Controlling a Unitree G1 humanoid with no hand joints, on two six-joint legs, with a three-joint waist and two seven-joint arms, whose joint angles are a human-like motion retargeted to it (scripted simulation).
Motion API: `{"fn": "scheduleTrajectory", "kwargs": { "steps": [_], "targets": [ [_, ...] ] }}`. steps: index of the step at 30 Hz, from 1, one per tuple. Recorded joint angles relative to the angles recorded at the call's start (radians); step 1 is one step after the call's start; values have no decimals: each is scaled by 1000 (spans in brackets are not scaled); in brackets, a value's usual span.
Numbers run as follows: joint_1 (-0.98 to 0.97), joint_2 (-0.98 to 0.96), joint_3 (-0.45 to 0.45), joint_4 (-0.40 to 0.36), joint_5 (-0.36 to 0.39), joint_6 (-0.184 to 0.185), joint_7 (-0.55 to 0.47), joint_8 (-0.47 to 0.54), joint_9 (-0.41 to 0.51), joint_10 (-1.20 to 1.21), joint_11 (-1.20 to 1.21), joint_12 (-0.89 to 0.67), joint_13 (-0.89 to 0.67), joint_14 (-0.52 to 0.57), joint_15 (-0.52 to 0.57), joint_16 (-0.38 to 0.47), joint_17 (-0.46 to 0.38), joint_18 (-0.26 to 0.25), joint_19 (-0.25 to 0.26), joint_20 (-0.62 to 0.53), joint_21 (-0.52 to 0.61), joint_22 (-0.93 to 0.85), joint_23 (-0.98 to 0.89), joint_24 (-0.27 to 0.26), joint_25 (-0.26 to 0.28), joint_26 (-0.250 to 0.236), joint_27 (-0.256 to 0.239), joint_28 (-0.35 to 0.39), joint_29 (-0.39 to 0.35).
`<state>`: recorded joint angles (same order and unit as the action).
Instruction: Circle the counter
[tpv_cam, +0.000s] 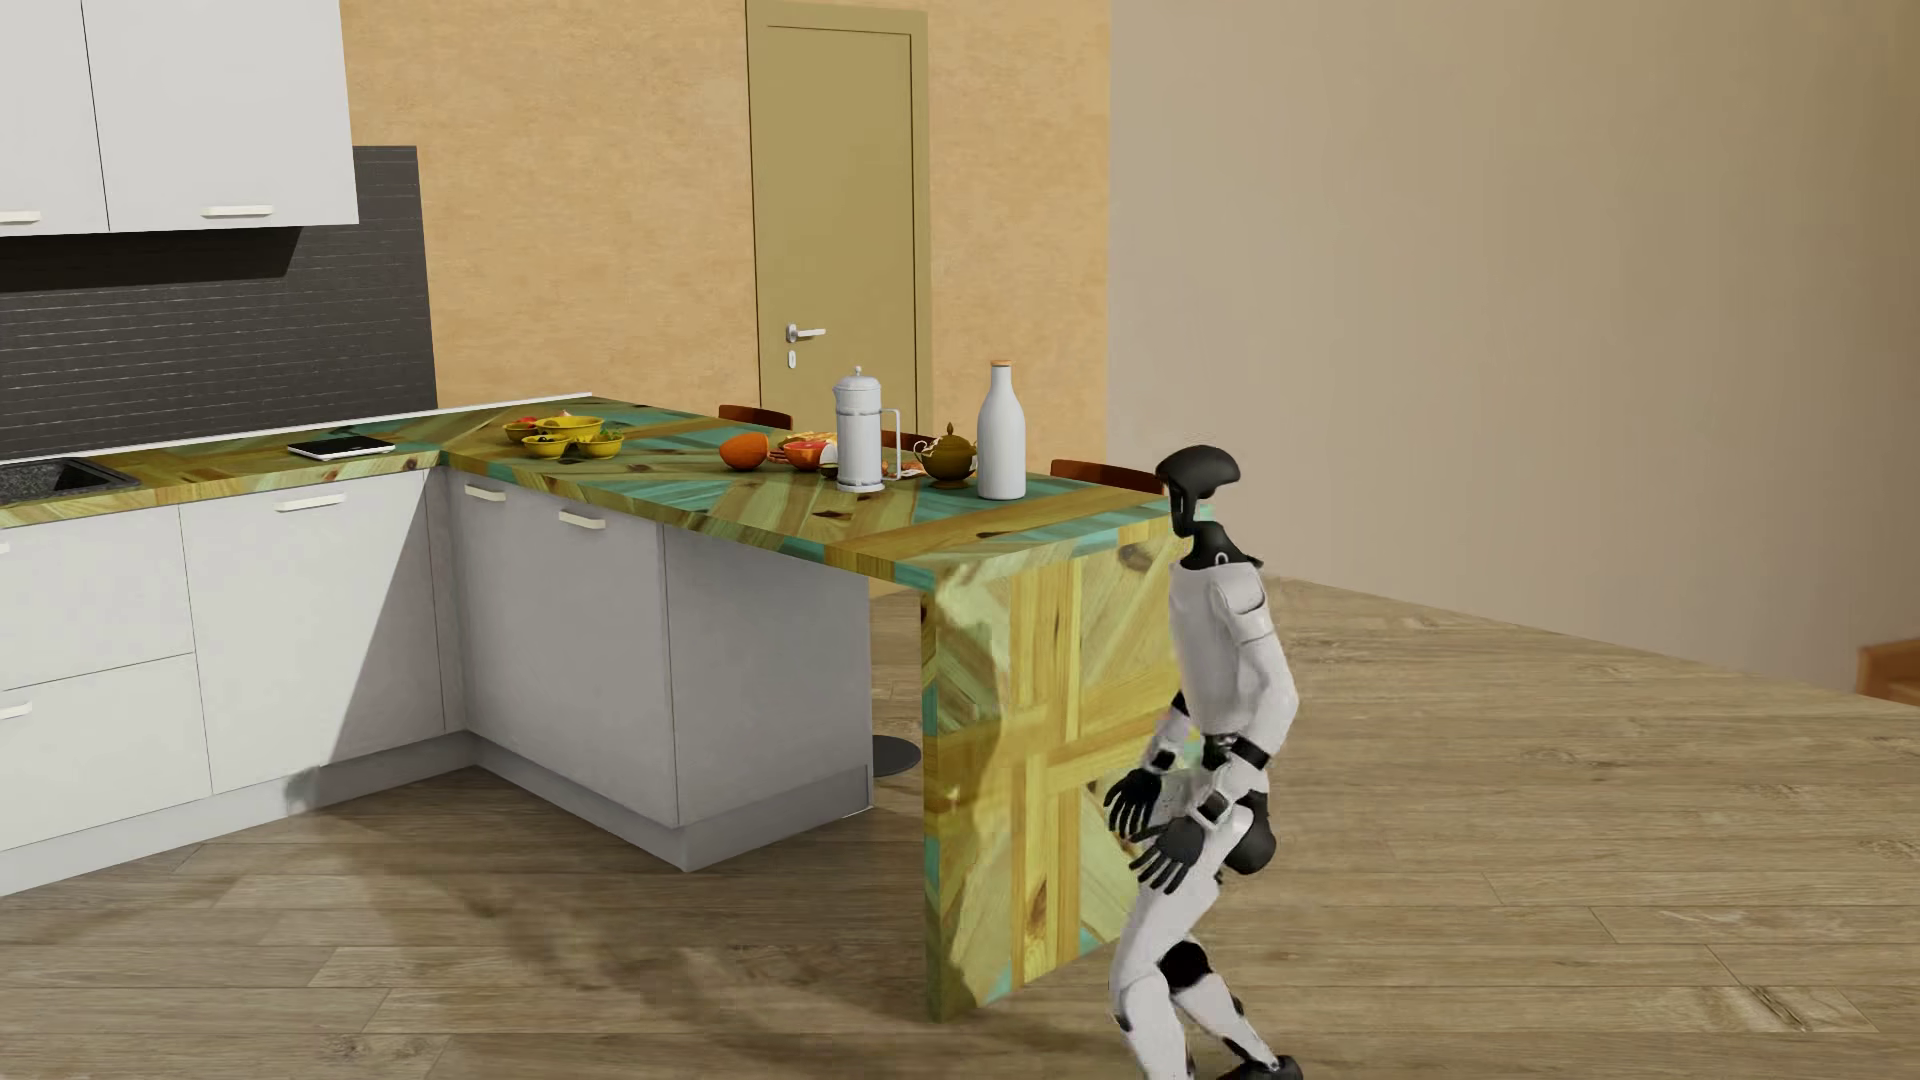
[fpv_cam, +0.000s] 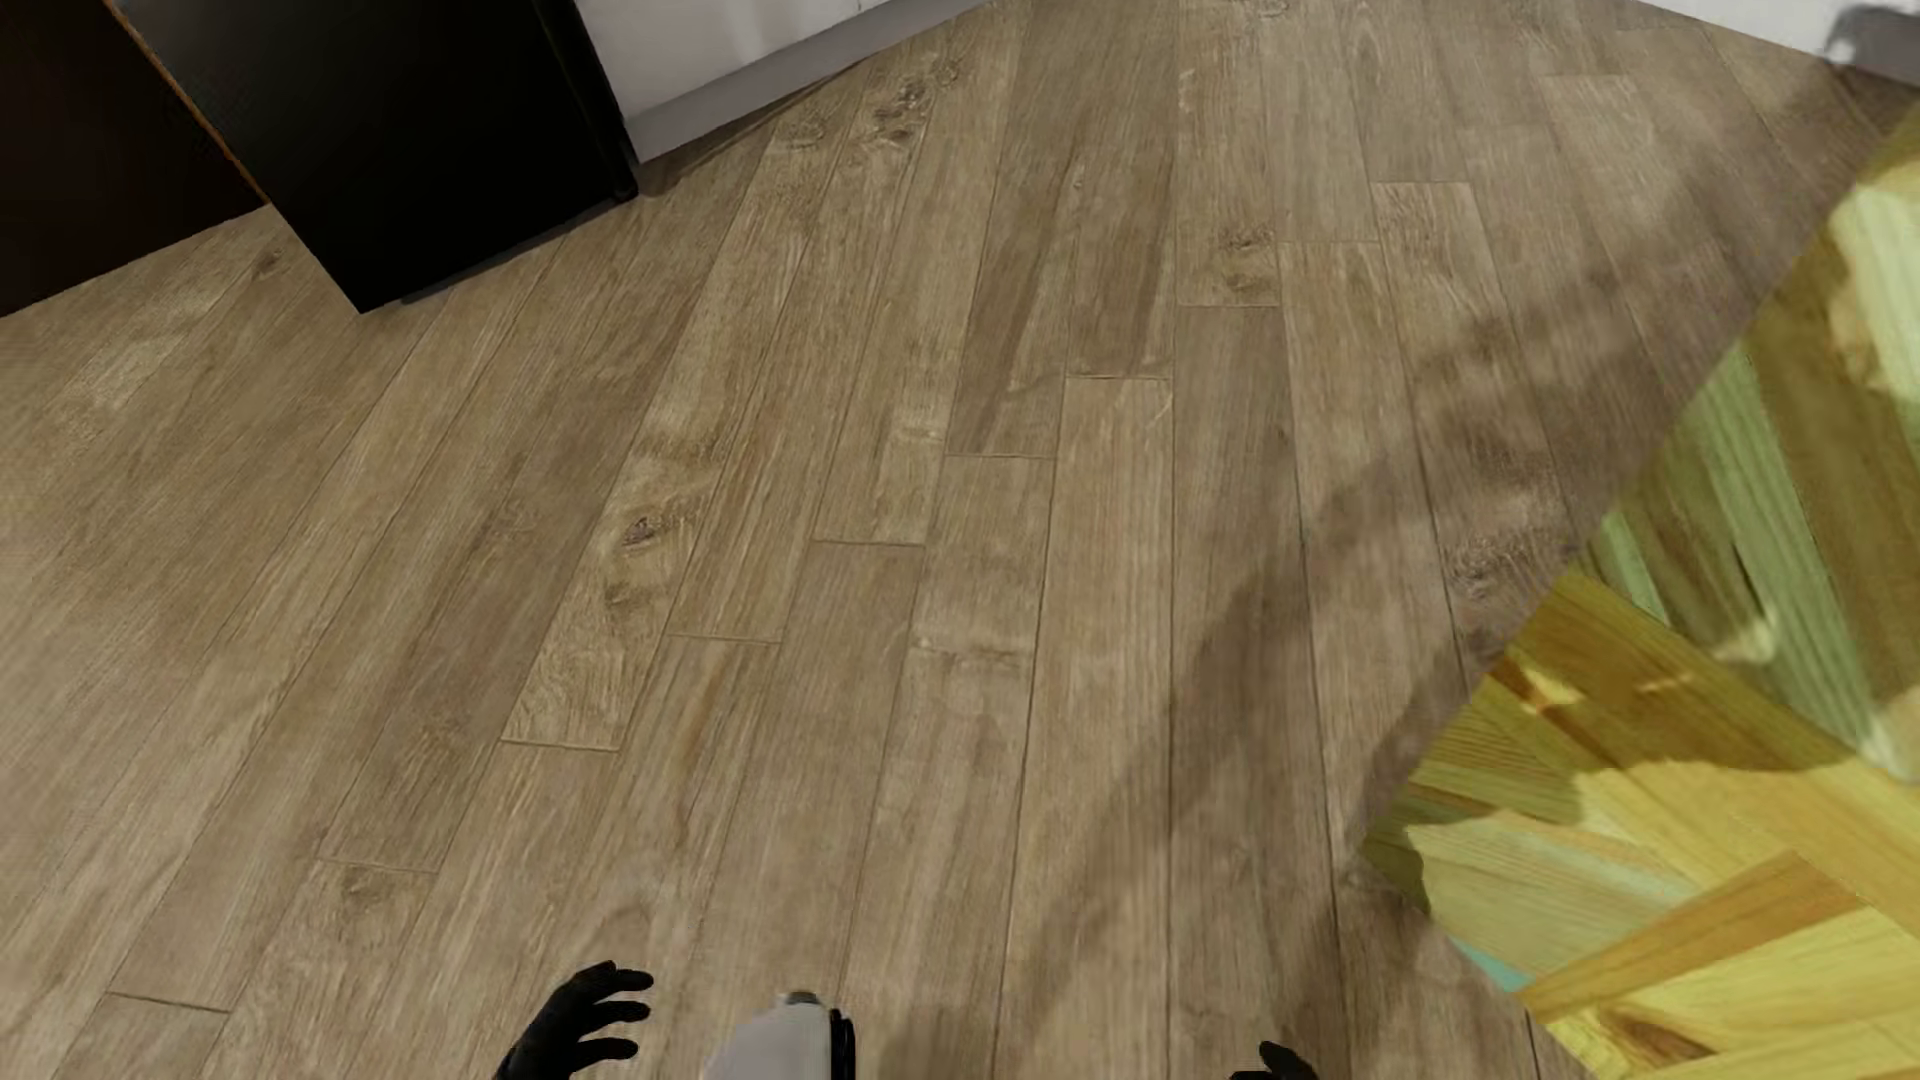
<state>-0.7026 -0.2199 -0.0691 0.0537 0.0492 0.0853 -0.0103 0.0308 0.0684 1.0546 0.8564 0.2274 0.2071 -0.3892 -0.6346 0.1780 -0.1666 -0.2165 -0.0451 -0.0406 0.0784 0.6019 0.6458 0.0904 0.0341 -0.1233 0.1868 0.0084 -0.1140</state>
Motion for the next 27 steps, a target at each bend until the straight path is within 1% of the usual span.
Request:
{"fn": "scheduleTrajectory", "kwargs": {
  "steps": [1, 2, 3, 4, 5, 6, 7, 8, 9, 10, 11, 12, 13, 14, 15, 16, 17, 18, 19, 20, 21, 22, 23, 24, 25, 26, 27],
  "targets": [
    [-20, -21, 4, 10, 20, 27, 0, 1, 8, -128, 123, 19, -45, 43, 51, 34, 12, -17, -30, 20, -25, 28, -38, 13, -5, 14, 18, -10, -21],
    [5, -76, -20, 28, 26, 31, 7, -7, 8, -186, 287, 15, -80, 146, 164, 67, 13, -21, -38, 30, -22, 78, -42, 7, -10, 15, 25, 2, -15],
    [51, -158, -64, 35, -5, -17, 51, -28, 14, -168, 439, -16, -84, 120, 331, 110, 18, 39, -43, 22, -17, 91, -13, -17, -10, 25, 19, 38, 24],
    [115, -242, -109, 42, -29, -68, 85, -63, 24, -179, 482, -92, -29, 77, 329, 117, 6, 158, -22, 32, -46, 48, 3, -51, -11, 58, 1, 84, 87],
    [180, -304, -169, 53, -59, -116, 114, -89, 26, -192, 436, -160, 39, 36, 241, 95, -11, 184, -8, 17, -63, -9, -34, -85, -22, 83, -6, 131, 140],
    [234, -342, -221, 71, -90, -154, 134, -96, 5, -202, 317, -209, 95, -8, 145, 56, -15, 104, 9, -14, -88, -73, -40, -110, -47, 96, -15, 165, 169],
    [221, -319, -214, 77, -108, -181, 103, -75, -16, -73, 143, -264, 136, 8, 148, -6, -22, 62, 14, -48, -49, -34, 23, -118, -72, 57, -32, 179, 157],
    [173, -269, -196, 78, -80, -171, 36, -76, -29, 71, 109, -263, 141, 81, 130, -52, -33, 43, 4, -98, 15, 7, 95, -112, -80, 11, -41, 174, 133],
    [130, -215, -169, 60, -47, -146, -5, -66, -33, 125, 77, -199, 112, 119, 107, -38, -47, 37, 4, -146, 39, 10, 110, -94, -60, -29, -36, 148, 115],
    [98, -149, -113, 35, -21, -116, -16, -48, -24, 97, 40, -123, 92, 66, 86, -47, -20, 34, 9, -84, -6, 9, 47, -59, -23, -44, -34, 107, 94],
    [67, -102, -65, 23, 1, -85, -12, -35, -27, 4, 26, -63, 79, 13, 55, -19, 19, 31, 13, -34, -25, 9, -21, -21, 12, -41, -50, 63, 70],
    [79, -90, -47, 25, 19, -64, -4, -14, -31, -101, 89, -7, 29, 41, 32, 20, 48, 38, 4, 12, -36, 49, -54, 5, 42, -49, -74, 31, 61],
    [122, -144, -68, 26, 5, -81, 34, -13, -33, -90, 248, 8, -23, -9, 109, 56, 48, 149, -23, 14, 4, 70, -24, 4, 63, -14, -105, 23, 75],
    [173, -204, -87, 30, -28, -105, 77, -37, -42, -105, 357, 1, -40, -46, 198, 79, 38, 203, -58, -2, 1, 55, 24, -15, 82, 49, -135, 33, 114],
    [234, -248, -122, 41, -68, -118, 108, -87, -52, -136, 382, -21, -1, -76, 230, 65, 27, 168, -97, -26, -21, 31, 10, -43, 97, 113, -145, 61, 160],
    [308, -284, -172, 42, -91, -141, 142, -110, -58, -186, 364, -68, 27, -95, 199, 38, 28, 174, -77, -27, -46, 13, -16, -74, 96, 162, -129, 94, 192],
    [371, -314, -212, 56, -92, -150, 164, -126, -58, -218, 316, -146, 55, -121, 154, 18, 15, 161, -30, -36, -58, -26, -38, -105, 88, 202, -108, 123, 200],
    [433, -339, -246, 69, -82, -161, 186, -122, -64, -248, 260, -215, 88, -150, 118, 9, 10, 144, 13, -59, -59, -57, -59, -133, 76, 199, -86, 147, 181],
    [407, -330, -231, 66, -87, -174, 158, -109, -60, -99, 137, -266, 111, -109, 160, -33, -17, 120, 0, -67, -26, -66, -25, -149, 60, 143, -77, 154, 140],
    [306, -303, -182, 47, -77, -159, 82, -99, -57, 115, 98, -283, 105, 34, 178, -78, -47, 101, -20, -87, 34, -20, 98, -148, 48, 59, -80, 146, 93],
    [201, -267, -126, 11, -52, -121, 11, -87, -49, 223, 93, -225, 93, 110, 143, -45, -39, 86, -19, -153, 27, 6, 152, -129, 48, -11, -71, 121, 52],
    [110, -225, -54, -21, -30, -80, -22, -60, -44, 226, 69, -141, 98, 62, 118, -28, -26, 71, -14, -95, -14, 14, 103, -87, 52, -12, -61, 79, 27],
    [26, -175, 9, -26, -13, -40, -28, -33, -41, 196, 40, -75, 83, 10, 93, -19, -15, 57, -6, -27, -17, 23, 68, -38, 46, 34, -61, 39, 9],
    [-40, -106, 38, 4, 11, 8, -19, -8, -34, 148, -8, -4, 26, -4, 75, -17, -15, 42, 2, 20, -3, 21, 43, 6, 27, 95, -62, 11, 7],
    [-68, -52, 32, 25, 17, 31, -17, 27, -39, 27, -41, 58, -33, 16, 49, 7, 1, 19, 11, 30, -15, 30, -6, 30, -4, 134, -66, -1, 27],
    [-49, -20, 15, 63, 25, 43, -13, 40, -26, -139, -5, 66, -75, 36, 33, 36, 28, -8, 4, 34, -28, 41, -55, 37, -38, 157, -74, 2, 53],
    [-4, -57, -16, 100, 23, 36, 14, 25, -8, -227, 169, 34, -106, 168, 79, 70, 26, -33, -13, 29, -9, 58, -53, 17, -61, 139, -86, 22, 85]
  ]
}}
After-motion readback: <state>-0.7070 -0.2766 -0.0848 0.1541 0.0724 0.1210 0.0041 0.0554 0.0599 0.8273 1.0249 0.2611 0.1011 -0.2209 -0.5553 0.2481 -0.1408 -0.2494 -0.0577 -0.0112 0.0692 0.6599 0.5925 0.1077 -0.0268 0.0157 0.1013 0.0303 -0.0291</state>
